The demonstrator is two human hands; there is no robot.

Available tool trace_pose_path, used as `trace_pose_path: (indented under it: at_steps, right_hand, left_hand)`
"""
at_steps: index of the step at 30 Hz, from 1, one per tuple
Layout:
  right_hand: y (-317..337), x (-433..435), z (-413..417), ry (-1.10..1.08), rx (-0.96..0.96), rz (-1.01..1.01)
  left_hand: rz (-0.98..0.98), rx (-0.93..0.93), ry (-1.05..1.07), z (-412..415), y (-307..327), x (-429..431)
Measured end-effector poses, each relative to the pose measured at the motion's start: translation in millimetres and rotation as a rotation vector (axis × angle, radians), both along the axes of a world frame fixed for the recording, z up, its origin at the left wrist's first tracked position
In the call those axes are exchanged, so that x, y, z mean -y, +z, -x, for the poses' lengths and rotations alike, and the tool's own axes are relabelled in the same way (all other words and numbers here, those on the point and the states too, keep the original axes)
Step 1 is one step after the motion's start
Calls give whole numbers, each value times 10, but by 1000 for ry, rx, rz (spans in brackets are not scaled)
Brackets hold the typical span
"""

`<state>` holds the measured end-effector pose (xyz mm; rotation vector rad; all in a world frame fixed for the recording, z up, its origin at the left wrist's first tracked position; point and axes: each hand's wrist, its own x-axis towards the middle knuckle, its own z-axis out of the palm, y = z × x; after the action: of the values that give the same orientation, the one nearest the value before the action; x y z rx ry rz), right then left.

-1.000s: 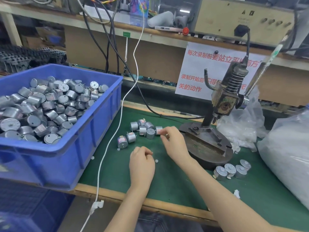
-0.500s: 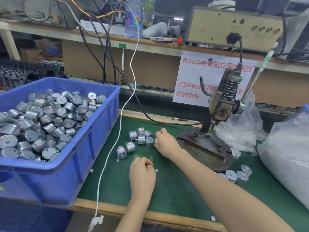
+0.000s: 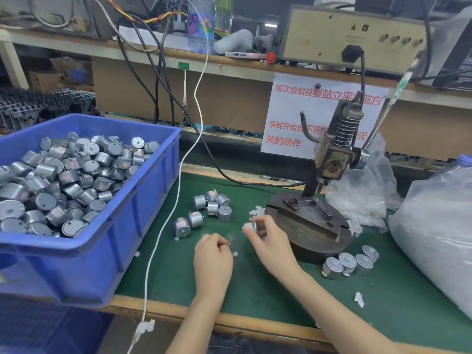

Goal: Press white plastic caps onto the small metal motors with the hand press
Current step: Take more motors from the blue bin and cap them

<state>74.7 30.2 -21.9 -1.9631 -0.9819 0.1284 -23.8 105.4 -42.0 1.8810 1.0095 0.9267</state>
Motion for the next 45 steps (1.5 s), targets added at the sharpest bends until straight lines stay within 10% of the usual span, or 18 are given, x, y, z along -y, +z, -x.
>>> trace_pose_path:
  at_steps: [45]
  right_hand:
    - [-123, 4, 194, 150, 489, 509]
  left_hand:
    - [44, 19, 36, 46, 29, 40]
